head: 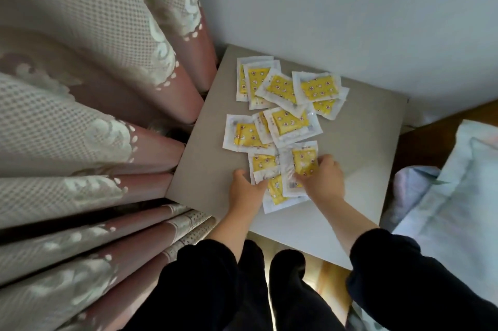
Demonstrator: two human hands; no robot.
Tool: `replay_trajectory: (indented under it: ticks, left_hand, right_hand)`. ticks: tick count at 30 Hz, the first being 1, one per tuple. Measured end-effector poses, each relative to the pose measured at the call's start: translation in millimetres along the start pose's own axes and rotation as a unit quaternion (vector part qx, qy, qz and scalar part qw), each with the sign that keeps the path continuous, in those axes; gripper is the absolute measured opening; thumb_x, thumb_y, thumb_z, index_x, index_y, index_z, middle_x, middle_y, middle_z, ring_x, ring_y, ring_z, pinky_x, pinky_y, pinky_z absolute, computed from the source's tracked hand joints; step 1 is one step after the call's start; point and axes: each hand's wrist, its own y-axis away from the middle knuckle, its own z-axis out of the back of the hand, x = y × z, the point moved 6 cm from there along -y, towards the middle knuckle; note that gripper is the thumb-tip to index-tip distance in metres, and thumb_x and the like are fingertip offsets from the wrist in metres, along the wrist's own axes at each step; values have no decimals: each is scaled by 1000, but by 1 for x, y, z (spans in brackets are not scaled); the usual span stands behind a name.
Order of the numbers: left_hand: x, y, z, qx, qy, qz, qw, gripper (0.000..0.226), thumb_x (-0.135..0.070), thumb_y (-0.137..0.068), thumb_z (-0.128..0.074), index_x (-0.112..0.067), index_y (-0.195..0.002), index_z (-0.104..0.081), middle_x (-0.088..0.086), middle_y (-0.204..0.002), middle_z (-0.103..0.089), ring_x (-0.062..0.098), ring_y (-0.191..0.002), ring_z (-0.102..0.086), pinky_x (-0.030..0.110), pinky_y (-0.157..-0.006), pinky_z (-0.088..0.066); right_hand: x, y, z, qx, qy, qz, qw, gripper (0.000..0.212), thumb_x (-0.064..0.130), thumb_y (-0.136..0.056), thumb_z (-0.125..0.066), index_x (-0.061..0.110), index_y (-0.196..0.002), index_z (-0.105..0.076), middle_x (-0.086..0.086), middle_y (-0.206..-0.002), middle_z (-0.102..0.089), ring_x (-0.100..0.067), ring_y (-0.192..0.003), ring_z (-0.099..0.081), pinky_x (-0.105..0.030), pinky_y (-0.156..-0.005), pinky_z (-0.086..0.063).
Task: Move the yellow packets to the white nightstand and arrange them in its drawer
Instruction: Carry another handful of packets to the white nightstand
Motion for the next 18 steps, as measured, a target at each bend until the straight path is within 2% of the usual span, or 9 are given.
replay_trajectory:
  ticks: [2,3,4,6,9,12,14,16,18]
  left_hand:
    - [-2,-2,-3,5,18,-4,1000,32,-20,-85,-69,-11,-110,-53,-1,-98,-61,15,-82,-59,22,-59,-43]
    - [-3,-2,-6,18,21,-5,1000,23,-18,-85,-68,-12,-104,-58,-2,-93,-63,16,-80,-61,20,-56,-44]
    - [-4,-1,-11,33,24,-6,999,15,-17,-86,-67,-12,-100,-62,0,-91,-66,18,-82,-64,22,-58,-47]
    - [-4,1,-18,53,36,-1,998,7,-12,-86,-66,-14,-92,-67,5,-93,-70,25,-89,-68,31,-71,-55]
    - [2,1,-20,54,62,20,996,9,-7,-84,-67,-15,-88,-67,8,-96,-71,26,-88,-68,36,-80,-56]
    - [12,-2,-12,51,91,41,994,15,-3,-83,-69,-17,-82,-64,7,-93,-70,25,-84,-67,36,-79,-55]
    - [17,0,-5,50,100,44,993,17,1,-81,-70,-15,-82,-63,5,-88,-68,23,-81,-65,33,-75,-53]
    - [19,2,-1,56,111,39,992,22,5,-79,-70,-14,-87,-64,3,-86,-67,22,-79,-65,31,-73,-51]
    - [19,3,0,72,133,33,988,26,8,-77,-71,-16,-88,-65,2,-86,-68,20,-79,-65,30,-72,-52]
  right_hand:
    - [-5,-5,-2,17,-31,-12,999,64,31,-63,-83,11,-112,-48,-8,-111,-56,-30,-107,-53,-40,-86,-47]
    - [-8,-7,-2,26,-35,-17,999,61,29,-64,-82,10,-110,-48,-7,-107,-57,-30,-104,-55,-37,-81,-47]
    - [-10,-9,-1,37,-28,-18,999,54,26,-67,-80,9,-108,-49,-5,-101,-58,-30,-100,-57,-34,-75,-45]
    - [-13,-11,2,54,5,-1,999,38,20,-74,-75,9,-101,-52,-3,-89,-56,-28,-91,-58,-29,-68,-40]
    - [-17,-14,9,73,18,46,996,14,16,-80,-67,13,-85,-54,1,-73,-54,-27,-80,-57,-28,-58,-35]
    - [-15,-18,24,87,1,94,992,17,19,-81,-68,12,-71,-55,1,-64,-52,-27,-72,-56,-28,-50,-34]
    - [0,-13,30,123,58,172,976,20,18,-77,-74,10,-72,-57,-2,-77,-52,-26,-78,-54,-31,-58,-36]
    - [21,-1,23,174,172,287,926,24,18,-71,-78,4,-85,-65,-6,-99,-54,-25,-97,-51,-30,-75,-41]
    - [36,16,9,205,255,371,869,28,19,-71,-77,9,-97,-69,-3,-121,-53,-22,-113,-45,-28,-90,-40]
